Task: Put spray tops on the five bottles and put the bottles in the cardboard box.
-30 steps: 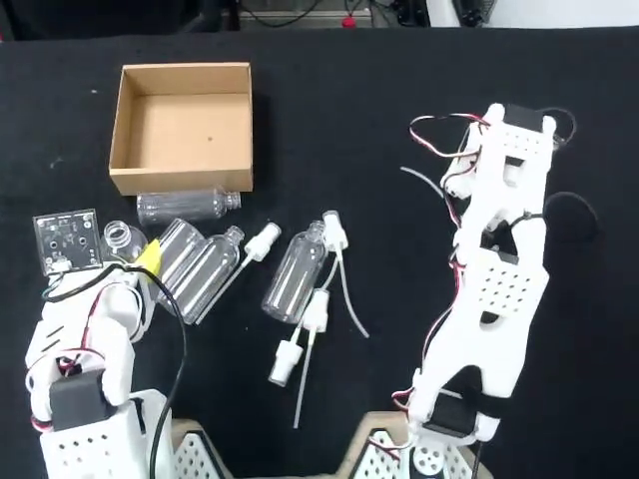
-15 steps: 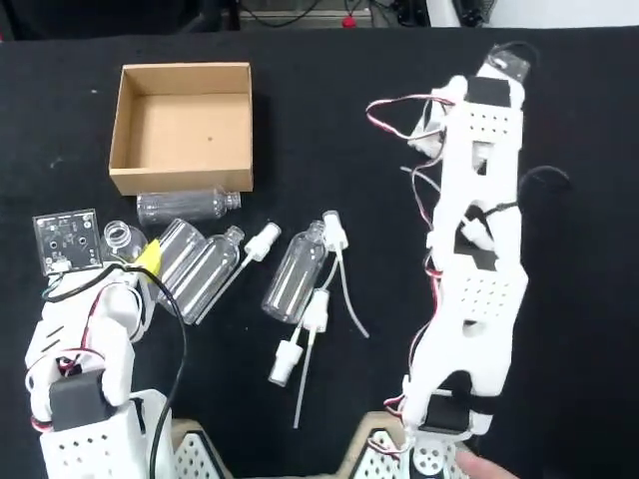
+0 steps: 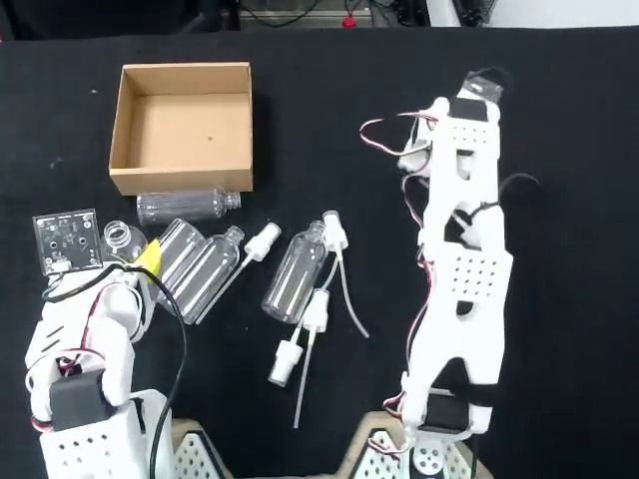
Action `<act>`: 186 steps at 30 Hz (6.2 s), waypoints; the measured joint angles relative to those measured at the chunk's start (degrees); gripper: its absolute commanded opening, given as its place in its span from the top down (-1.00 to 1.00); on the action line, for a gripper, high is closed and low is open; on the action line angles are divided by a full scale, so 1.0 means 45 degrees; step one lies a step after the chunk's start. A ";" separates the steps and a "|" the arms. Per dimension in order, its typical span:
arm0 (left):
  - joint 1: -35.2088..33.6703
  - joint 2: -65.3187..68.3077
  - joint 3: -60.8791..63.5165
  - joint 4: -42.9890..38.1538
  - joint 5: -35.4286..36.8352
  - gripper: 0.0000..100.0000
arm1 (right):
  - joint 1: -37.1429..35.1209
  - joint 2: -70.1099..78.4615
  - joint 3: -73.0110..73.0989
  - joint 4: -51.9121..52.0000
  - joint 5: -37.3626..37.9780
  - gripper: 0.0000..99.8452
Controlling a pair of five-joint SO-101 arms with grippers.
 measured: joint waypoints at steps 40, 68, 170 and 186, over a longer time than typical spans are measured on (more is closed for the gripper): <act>-0.0117 -0.0039 0.0000 0.0000 0.0000 0.57 | -0.1582 -0.2051 0.3712 -0.3165 0.6759 0.53; -0.0117 -0.0039 0.0000 0.0000 0.0000 0.57 | -0.2520 -0.9885 1.5004 -0.4513 1.1722 0.53; -0.0117 -0.2051 0.0762 0.0000 -0.0274 0.57 | 0.1739 -0.4005 0.6466 -0.0430 -0.2149 0.76; -0.0117 -0.2012 0.0762 0.0000 -0.0274 0.57 | 0.1602 -0.3966 0.5333 0.0020 -0.0567 0.47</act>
